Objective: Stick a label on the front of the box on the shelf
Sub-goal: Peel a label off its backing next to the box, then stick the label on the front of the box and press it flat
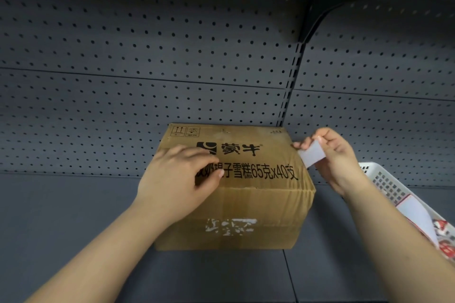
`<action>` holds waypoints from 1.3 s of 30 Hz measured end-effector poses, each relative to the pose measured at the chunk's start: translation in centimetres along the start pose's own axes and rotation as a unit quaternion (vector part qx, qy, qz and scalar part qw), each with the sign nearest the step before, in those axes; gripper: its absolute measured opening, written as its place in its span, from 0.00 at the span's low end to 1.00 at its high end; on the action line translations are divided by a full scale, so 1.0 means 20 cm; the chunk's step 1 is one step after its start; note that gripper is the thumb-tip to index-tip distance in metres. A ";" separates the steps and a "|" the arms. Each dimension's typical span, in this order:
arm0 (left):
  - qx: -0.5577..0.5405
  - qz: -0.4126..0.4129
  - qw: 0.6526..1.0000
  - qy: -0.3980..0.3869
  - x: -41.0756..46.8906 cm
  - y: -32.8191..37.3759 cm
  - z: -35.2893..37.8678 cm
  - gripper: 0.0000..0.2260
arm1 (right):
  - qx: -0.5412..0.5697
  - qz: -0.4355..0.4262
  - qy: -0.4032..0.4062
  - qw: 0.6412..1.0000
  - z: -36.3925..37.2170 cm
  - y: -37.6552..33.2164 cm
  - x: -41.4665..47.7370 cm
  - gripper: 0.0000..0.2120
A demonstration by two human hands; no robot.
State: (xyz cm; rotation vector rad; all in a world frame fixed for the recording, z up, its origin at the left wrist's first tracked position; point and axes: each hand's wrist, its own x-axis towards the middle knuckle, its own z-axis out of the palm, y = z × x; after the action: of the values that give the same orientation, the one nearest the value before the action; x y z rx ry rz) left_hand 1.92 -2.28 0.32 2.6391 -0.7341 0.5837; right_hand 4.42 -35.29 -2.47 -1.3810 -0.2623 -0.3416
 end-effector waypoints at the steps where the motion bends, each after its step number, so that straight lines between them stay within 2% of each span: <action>1: -0.001 0.001 1.000 0.000 0.00 0.00 0.00 0.17 | 0.042 0.007 0.026 0.999 0.00 0.03 -0.01 0.07; 4: -0.005 0.000 1.000 0.000 0.00 0.00 0.00 0.18 | 0.199 0.035 0.094 0.975 0.03 0.11 -0.04 0.13; 7: -0.011 0.003 1.000 0.011 0.00 0.00 0.00 0.17 | 0.343 0.041 0.153 0.926 0.04 0.16 -0.05 0.09; 9: -0.012 0.003 1.000 0.014 0.00 0.00 0.00 0.16 | 0.388 0.044 0.210 0.896 0.00 0.23 -0.07 0.15; 11: -0.017 0.001 1.000 0.016 0.00 0.00 0.00 0.16 | 0.384 0.050 0.252 0.887 -0.04 0.28 -0.11 0.09; 12: -0.025 -0.001 0.999 0.020 0.00 0.00 0.00 0.16 | 0.367 0.048 0.259 0.892 -0.05 0.30 -0.14 0.03; 13: -0.042 -0.006 0.999 0.031 -0.01 0.00 0.00 0.16 | 0.342 0.043 0.258 0.902 -0.05 0.29 -0.18 0.02; 16: -0.109 0.007 0.988 0.106 -0.06 0.03 -0.03 0.14 | 0.234 -0.012 0.237 0.943 0.02 0.14 -0.34 0.07; 19: -0.171 0.041 0.972 0.153 -0.16 0.11 -0.07 0.11 | 0.091 -0.092 0.170 0.977 0.19 -0.10 -0.56 0.11; 21: -0.230 0.045 0.964 0.127 -0.24 0.17 -0.07 0.09 | -0.060 -0.092 0.128 0.986 0.34 -0.18 -0.70 0.10; 23: -0.307 0.019 0.950 0.061 -0.32 0.21 -0.05 0.09 | -0.205 -0.031 0.099 0.973 0.45 -0.12 -0.81 0.16; 26: -0.342 -0.065 0.935 -0.064 -0.40 0.23 0.04 0.16 | -0.308 0.019 0.015 0.951 0.55 0.03 -0.92 0.22; 28: -0.321 -0.095 0.935 -0.119 -0.44 0.23 0.12 0.19 | -0.329 0.034 -0.027 0.943 0.60 0.10 -0.95 0.23; 29: -0.319 -0.109 0.932 -0.131 -0.46 0.23 0.15 0.17 | -0.331 0.037 -0.040 0.942 0.62 0.12 -0.96 0.22; 32: -0.350 -0.158 0.916 -0.113 -0.50 0.20 0.24 0.07 | -0.336 0.047 -0.099 0.935 0.66 0.15 -0.96 0.21; 34: -0.369 -0.184 0.907 -0.088 -0.51 0.18 0.28 0.08 | -0.342 0.053 -0.121 0.930 0.66 0.17 -0.96 0.25; 37: -0.414 -0.223 0.881 -0.056 -0.52 0.15 0.32 0.10 | -0.330 0.038 -0.062 0.941 0.64 0.22 -0.96 0.29; 39: -0.458 -0.257 0.851 -0.020 -0.51 0.13 0.34 0.11 | -0.290 0.091 0.025 0.952 0.63 0.22 -0.94 0.20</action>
State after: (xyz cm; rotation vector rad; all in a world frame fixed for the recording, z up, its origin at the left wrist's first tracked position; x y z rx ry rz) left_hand -5.45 -3.08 -9.78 1.8024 -0.1821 -0.0137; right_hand -10.94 -20.68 -11.37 -1.9570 0.0168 -0.3115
